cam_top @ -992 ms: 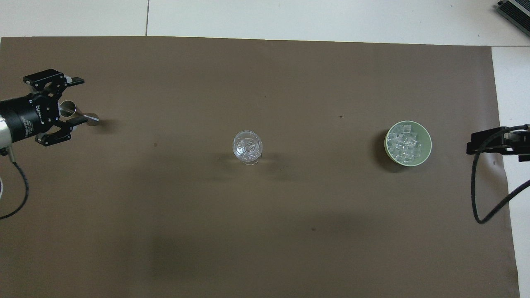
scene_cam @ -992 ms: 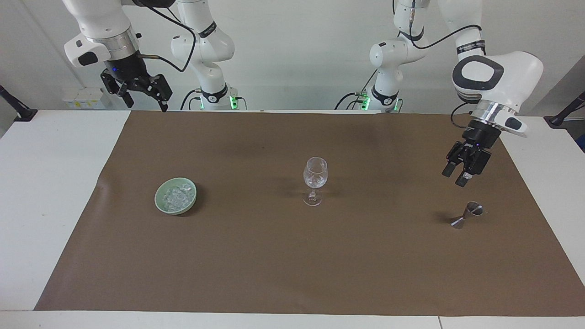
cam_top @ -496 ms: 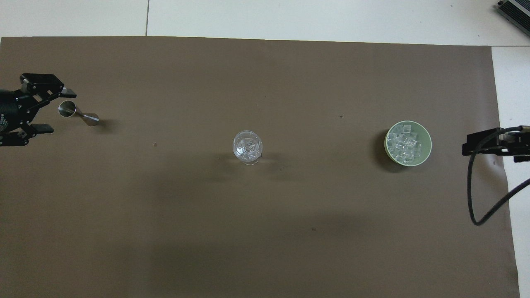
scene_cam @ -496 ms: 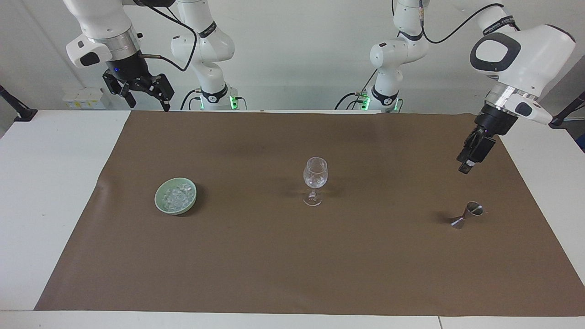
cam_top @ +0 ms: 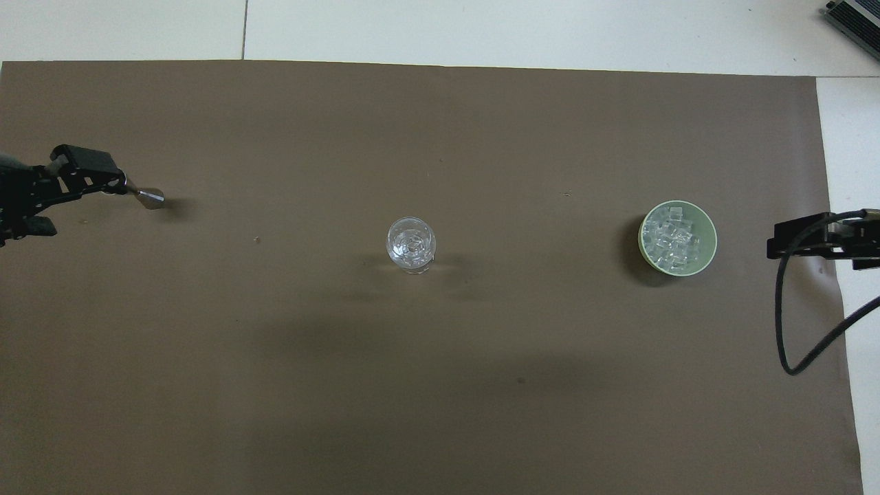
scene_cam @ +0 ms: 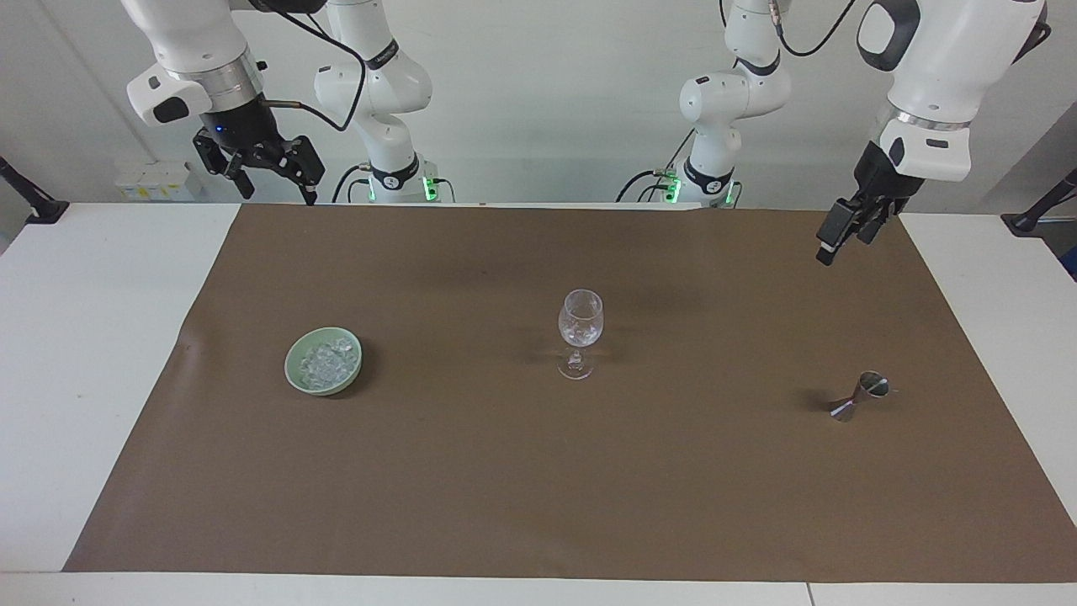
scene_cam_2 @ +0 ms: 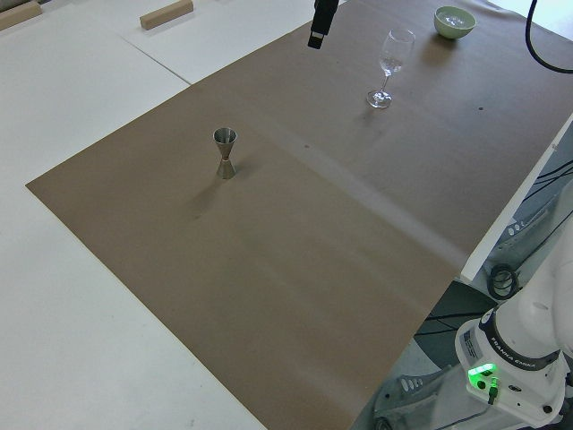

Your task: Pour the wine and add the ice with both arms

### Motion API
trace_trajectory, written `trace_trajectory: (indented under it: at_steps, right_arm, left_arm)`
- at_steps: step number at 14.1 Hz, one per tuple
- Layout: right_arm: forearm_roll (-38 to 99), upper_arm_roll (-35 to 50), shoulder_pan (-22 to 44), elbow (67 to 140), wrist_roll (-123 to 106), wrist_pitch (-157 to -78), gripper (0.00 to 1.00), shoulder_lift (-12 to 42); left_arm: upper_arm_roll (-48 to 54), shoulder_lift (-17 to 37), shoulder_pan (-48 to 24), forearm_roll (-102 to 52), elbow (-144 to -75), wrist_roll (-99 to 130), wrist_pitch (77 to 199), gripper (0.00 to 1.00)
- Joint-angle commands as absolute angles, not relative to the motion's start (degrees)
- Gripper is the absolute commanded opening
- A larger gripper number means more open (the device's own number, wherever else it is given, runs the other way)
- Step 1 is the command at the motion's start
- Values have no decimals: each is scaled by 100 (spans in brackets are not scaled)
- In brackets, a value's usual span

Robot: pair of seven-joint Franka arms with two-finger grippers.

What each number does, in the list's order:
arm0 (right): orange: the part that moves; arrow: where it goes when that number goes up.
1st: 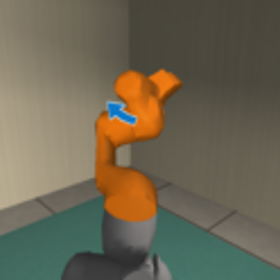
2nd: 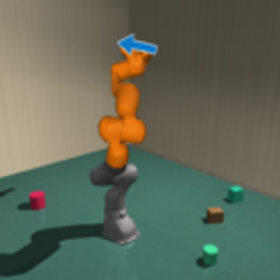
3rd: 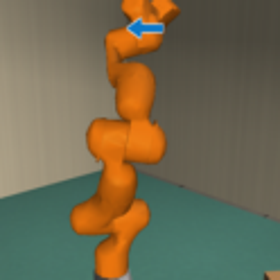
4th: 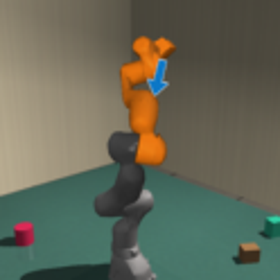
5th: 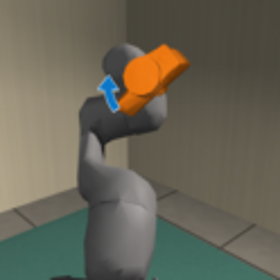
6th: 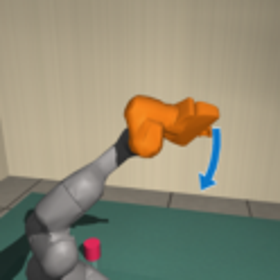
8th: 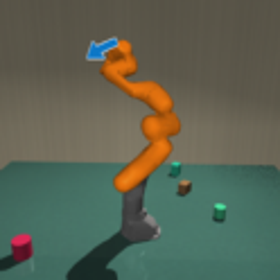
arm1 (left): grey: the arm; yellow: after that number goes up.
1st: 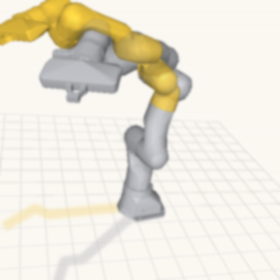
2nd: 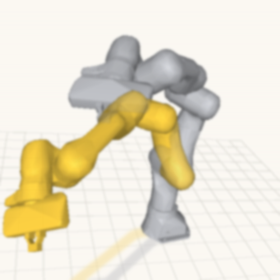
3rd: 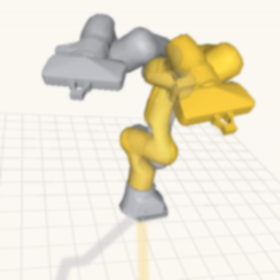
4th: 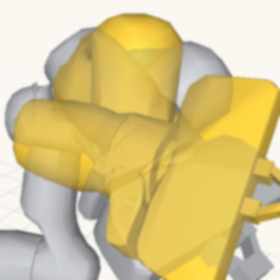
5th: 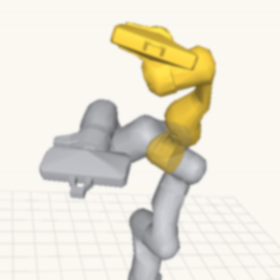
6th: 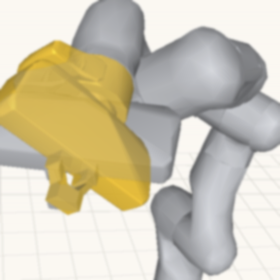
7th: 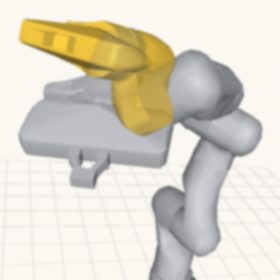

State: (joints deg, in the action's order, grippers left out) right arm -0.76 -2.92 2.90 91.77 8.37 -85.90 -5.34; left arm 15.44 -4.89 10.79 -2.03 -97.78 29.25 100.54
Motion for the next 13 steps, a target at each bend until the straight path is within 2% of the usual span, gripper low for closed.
trace_trajectory:
  at_steps: [1,13]
  right_arm:
    - [35,-325,308,9325,738,-8578,100,-668]
    - [35,-325,308,9325,738,-8578,100,-668]
  left_arm:
    - [1494,-439,1028,-70,-9607,2611,9739,100]
    - [1618,-422,845,-88,-9290,2575,9053,100]
